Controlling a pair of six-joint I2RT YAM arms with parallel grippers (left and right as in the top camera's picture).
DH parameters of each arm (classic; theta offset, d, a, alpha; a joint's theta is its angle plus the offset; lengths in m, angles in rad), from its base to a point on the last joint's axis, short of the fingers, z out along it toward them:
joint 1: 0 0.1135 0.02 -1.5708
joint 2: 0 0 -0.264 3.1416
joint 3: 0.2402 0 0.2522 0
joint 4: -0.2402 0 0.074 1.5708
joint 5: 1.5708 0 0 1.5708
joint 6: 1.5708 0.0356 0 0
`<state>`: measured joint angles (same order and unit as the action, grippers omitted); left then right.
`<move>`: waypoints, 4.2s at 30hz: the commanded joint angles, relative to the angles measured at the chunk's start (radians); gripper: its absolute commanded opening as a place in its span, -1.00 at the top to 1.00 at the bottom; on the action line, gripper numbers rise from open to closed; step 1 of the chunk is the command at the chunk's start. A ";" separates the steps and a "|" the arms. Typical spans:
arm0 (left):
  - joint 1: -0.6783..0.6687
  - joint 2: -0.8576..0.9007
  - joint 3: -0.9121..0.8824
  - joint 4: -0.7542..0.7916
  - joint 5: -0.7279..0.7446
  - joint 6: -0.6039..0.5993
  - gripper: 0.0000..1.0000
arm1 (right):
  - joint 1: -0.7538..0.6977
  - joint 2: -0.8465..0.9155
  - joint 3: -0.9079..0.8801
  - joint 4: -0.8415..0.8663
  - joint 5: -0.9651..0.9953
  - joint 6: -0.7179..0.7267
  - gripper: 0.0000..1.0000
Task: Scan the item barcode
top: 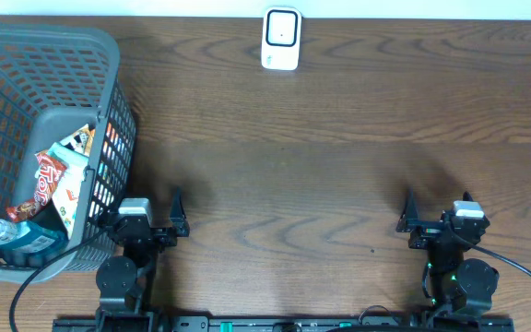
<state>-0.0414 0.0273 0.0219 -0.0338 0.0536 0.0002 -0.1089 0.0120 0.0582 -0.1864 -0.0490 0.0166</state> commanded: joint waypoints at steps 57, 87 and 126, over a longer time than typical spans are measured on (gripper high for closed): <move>-0.004 0.003 -0.010 0.322 0.673 -0.261 -0.97 | 0.008 -0.005 -0.004 0.001 -0.002 -0.011 -0.98; 0.016 0.733 0.961 0.145 0.529 -0.208 -0.98 | 0.008 -0.005 -0.004 0.001 -0.002 -0.011 -0.99; 0.553 1.257 1.472 -1.064 -0.377 -1.042 -0.97 | 0.008 -0.005 -0.004 0.001 -0.002 -0.011 -0.99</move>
<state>0.4667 1.2484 1.4902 -0.9966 -0.2684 -0.7773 -0.1089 0.0120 0.0578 -0.1852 -0.0494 0.0166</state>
